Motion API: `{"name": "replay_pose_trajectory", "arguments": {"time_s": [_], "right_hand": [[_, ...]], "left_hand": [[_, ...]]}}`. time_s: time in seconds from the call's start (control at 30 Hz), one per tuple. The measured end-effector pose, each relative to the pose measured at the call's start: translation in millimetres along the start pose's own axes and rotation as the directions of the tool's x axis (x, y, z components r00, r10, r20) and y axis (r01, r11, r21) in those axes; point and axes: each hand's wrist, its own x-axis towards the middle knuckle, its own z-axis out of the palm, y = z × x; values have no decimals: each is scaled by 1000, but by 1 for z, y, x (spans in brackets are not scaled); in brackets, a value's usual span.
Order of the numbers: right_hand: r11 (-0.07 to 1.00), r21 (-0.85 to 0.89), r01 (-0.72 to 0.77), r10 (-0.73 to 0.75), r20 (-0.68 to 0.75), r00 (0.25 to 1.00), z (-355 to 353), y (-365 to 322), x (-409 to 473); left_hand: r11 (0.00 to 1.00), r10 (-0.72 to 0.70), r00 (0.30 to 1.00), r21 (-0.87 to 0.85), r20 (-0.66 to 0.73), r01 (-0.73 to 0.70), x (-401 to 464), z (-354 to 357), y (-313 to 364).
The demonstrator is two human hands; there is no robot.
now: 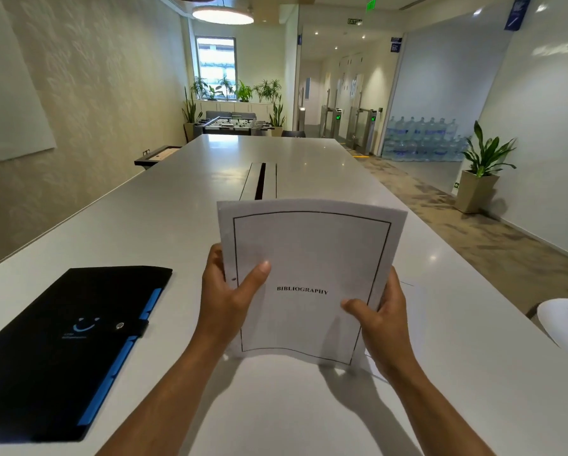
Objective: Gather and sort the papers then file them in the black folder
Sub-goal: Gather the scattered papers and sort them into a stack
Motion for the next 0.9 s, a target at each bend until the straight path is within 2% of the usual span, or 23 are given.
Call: {"name": "replay_pose_trajectory", "arguments": {"time_s": [0.3,0.57,0.7,0.9], "right_hand": [[999,40,-29,31,-52,998,6,12,-7],[1000,-29,-9,6,-101,995,8,13,-8],[997,-51,-65,60,-103,993,11,22,-16],[996,-71,-55,45,-132,990,10,23,-13]], "left_hand": [[999,-42,997,27,-63,43,-9,6,-12],[992,86,986,102,-143,-71,-13,15,-8],[995,36,987,100,-156,-20,-26,18,-22],[989,34,986,146,-160,-10,-24,17,-22]]}}
